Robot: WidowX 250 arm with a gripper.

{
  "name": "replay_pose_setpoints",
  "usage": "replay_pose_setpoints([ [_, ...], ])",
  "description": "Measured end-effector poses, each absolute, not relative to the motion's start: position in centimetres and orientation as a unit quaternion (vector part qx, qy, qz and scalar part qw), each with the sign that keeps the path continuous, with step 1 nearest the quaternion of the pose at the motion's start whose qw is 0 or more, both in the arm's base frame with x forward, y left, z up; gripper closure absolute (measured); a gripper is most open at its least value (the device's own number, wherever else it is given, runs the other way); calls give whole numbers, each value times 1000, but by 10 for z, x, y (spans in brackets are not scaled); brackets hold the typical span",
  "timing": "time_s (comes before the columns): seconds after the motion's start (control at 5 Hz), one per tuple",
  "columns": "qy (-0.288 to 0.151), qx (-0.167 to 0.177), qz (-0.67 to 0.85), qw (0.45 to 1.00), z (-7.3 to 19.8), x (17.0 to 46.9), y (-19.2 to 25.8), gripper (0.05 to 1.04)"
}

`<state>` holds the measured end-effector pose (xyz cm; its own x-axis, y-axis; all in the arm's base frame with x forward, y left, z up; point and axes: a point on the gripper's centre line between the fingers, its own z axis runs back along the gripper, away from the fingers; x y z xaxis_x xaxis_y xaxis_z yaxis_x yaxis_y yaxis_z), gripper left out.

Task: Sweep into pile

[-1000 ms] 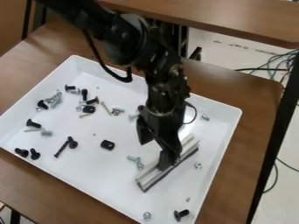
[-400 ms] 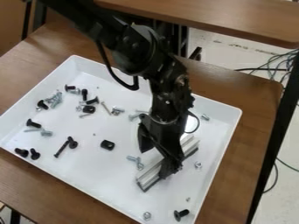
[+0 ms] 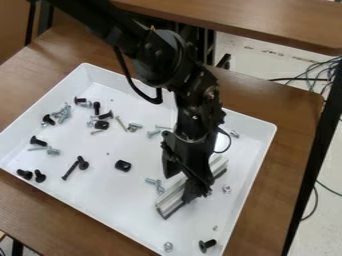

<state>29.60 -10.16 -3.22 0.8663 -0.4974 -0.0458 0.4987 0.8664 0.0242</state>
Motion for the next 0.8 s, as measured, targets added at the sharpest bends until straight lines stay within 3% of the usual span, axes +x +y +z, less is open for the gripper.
replay_pose_setpoints([
  [0.2, 16, 22, -253, 967, -33, 297, -101, 711],
  [0.8, 32, 33, -259, 965, -38, 299, -106, 735],
])
